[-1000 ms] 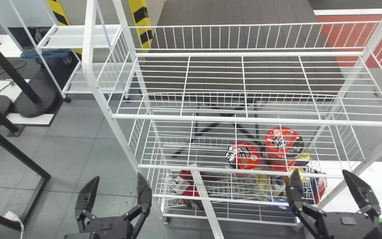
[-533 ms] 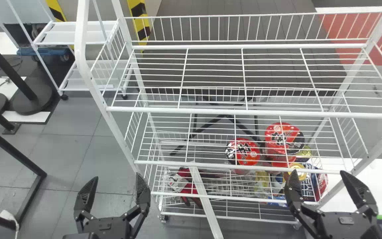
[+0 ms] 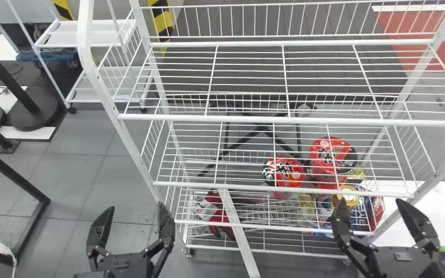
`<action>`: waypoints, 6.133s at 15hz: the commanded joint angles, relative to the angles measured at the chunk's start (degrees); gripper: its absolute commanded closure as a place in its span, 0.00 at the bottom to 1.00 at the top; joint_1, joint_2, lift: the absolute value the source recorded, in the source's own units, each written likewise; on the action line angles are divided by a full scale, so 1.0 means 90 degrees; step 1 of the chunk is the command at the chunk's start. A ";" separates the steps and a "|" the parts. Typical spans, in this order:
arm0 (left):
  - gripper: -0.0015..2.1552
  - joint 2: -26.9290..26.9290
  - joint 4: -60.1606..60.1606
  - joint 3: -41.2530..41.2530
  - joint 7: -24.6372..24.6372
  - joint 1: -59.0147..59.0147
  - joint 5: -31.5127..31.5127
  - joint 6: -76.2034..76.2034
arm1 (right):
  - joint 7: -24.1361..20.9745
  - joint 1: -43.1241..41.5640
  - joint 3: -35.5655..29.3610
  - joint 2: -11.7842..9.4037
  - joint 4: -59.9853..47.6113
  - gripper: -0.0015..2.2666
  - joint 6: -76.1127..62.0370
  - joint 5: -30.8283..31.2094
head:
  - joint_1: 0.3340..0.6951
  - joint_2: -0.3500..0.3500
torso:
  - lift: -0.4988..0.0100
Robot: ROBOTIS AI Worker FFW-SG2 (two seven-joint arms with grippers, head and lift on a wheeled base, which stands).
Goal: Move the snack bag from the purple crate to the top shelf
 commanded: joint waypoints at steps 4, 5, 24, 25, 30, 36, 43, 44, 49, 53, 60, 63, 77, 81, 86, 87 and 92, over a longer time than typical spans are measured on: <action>0.04 0.0005 0.0010 -0.0016 0.0050 0.0006 -0.0019 -0.0020 | 0.0001 -0.0039 -0.0004 -0.0010 0.0011 0.00 0.0088 0.0007 | 1.00 0.62 | 0.59; 0.04 -0.0005 0.0010 -0.0026 0.0050 0.0006 -0.0029 0.0000 | 0.0001 -0.0039 -0.0004 -0.0010 0.0011 0.00 0.0088 0.0007 | 1.00 0.62 | 0.58; 0.04 0.0024 -0.0010 -0.0036 0.0090 0.0015 -0.0088 -0.0020 | 0.0245 -0.0039 -0.0092 -0.0049 -0.0019 0.00 0.0303 0.0056 | 1.00 0.63 | 0.43; 0.04 0.0024 -0.0010 -0.0036 0.0090 0.0015 -0.0088 -0.0020 | 0.0264 -0.0049 -0.0131 -0.0049 -0.0019 0.00 0.0303 0.0056 | 1.00 0.63 | 0.42; 0.04 0.0015 0.0010 -0.0036 0.0090 0.0015 -0.0088 -0.0020 | 0.0333 -0.0039 -0.0239 -0.0040 -0.0019 0.00 0.0322 0.0056 | 1.00 0.60 | 0.39; 0.04 0.0005 0.0029 -0.0036 0.0099 0.0015 -0.0088 -0.0078 | 0.0333 -0.0049 -0.0249 -0.0040 -0.0009 0.00 0.0342 0.0046 | 1.00 0.60 | 0.34; 0.04 0.0005 0.0039 -0.0036 0.0099 0.0015 -0.0088 -0.0137 | 0.0333 -0.0039 -0.0258 -0.0030 -0.0019 0.00 0.0342 0.0056 | 1.00 0.59 | 0.28; 0.04 0.0005 0.0049 -0.0036 0.0099 0.0015 -0.0088 -0.0137 | 0.0333 -0.0039 -0.0258 -0.0030 -0.0019 0.00 0.0342 0.0066 | 1.00 0.59 | 0.28; 0.04 0.0005 0.0049 -0.0036 0.0099 0.0006 -0.0088 -0.0137 | 0.0333 -0.0039 -0.0258 -0.0040 -0.0019 0.00 0.0342 0.0066 | 1.00 0.59 | 0.24; 0.04 0.0005 0.0059 -0.0036 0.0099 0.0006 -0.0088 -0.0137 | 0.0411 -0.0039 -0.0258 -0.0030 -0.0019 0.00 0.0342 0.0066 | 1.00 0.60 | 0.21; 0.04 -0.0005 0.0059 -0.0036 0.0099 0.0006 -0.0088 -0.0137 | 0.0411 -0.0039 -0.0258 -0.0030 -0.0009 0.00 0.0342 0.0066 | 1.00 0.60 | 0.15; 0.04 0.0005 0.0059 -0.0036 0.0099 0.0006 -0.0088 -0.0137 | 0.0411 -0.0020 -0.0258 -0.0020 -0.0019 0.00 0.0322 0.0066 | 1.00 0.60 | 0.13; 0.04 0.0024 0.0010 -0.0036 0.0099 0.0045 -0.0098 -0.0156 | 0.0352 0.0097 -0.0278 -0.0020 -0.0136 0.00 -0.0029 -0.0110 | 1.00 0.59 | 0.10; 0.04 0.0015 0.0020 -0.0036 0.0099 0.0045 -0.0098 -0.0156 | 0.0196 0.0117 -0.0200 -0.0030 -0.0107 0.00 -0.0264 -0.0061 | 1.00 0.59 | 0.09; 0.04 0.0005 0.0049 -0.0036 0.0119 0.0045 -0.0098 -0.0176 | 0.0157 0.0107 -0.0200 -0.0010 -0.0097 0.00 -0.0264 -0.0120 | 1.00 0.59 | 0.09; 0.04 0.0005 0.0049 -0.0036 0.0119 0.0045 -0.0098 -0.0176 | 0.0147 0.0107 -0.0200 -0.0010 -0.0097 0.00 -0.0264 -0.0159 | 1.00 0.59 | 0.09; 0.04 0.0005 0.0059 -0.0036 0.0109 0.0045 -0.0098 -0.0195 | 0.0010 0.0244 -0.0131 -0.0020 -0.0048 0.00 -0.1025 -0.0110 | 1.00 0.59 | 0.09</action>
